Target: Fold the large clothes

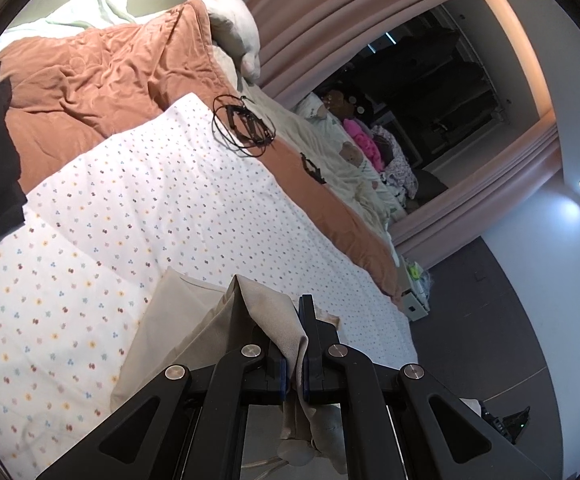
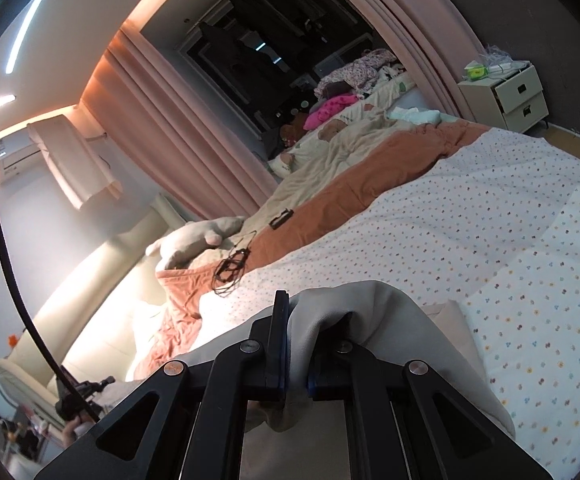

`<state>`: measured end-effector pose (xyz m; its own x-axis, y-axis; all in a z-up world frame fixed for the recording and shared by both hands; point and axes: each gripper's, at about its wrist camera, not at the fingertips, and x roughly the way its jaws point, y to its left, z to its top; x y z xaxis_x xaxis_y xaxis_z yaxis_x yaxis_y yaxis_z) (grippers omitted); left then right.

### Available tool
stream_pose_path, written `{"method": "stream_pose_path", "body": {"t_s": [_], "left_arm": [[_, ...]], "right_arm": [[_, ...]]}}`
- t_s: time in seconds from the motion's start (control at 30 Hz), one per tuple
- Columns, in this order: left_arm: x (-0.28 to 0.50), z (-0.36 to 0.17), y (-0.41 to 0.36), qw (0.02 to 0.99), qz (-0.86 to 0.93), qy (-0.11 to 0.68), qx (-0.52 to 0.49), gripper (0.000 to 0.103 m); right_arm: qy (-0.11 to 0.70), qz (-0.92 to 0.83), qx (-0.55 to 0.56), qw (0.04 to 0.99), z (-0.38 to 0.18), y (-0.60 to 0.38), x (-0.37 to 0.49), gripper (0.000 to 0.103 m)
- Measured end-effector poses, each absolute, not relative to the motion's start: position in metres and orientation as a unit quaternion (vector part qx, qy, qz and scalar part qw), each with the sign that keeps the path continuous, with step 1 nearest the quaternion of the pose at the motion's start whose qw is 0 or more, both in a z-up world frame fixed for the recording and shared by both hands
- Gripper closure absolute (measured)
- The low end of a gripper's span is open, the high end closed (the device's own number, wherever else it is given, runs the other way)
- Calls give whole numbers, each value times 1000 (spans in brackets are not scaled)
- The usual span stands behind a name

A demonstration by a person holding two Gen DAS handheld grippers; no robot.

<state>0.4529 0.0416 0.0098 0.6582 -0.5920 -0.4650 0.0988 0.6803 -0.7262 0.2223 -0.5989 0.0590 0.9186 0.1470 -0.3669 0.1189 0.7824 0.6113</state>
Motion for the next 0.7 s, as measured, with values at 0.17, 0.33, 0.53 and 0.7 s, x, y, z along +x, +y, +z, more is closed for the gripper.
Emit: {"method": "stream_pose_path", "body": {"t_s": [0.17,0.33,0.53,0.7], "left_arm": [[489,-17,30,839,-189,380,-340,99],[519,-49,20,834,-172,403,-336,99],[549,-87,11,825,-158,432,-327,98],[574,-115,-6,820,-137,474,-292,95]], "right_arm": [[223,-7,338,914,34,-609,252,96],[246,-20,349,904,4,-618,280,96],[276,-40,356,892,-32,-626,305,96],[314,-66,360,876,-61,-631,326,95]]}}
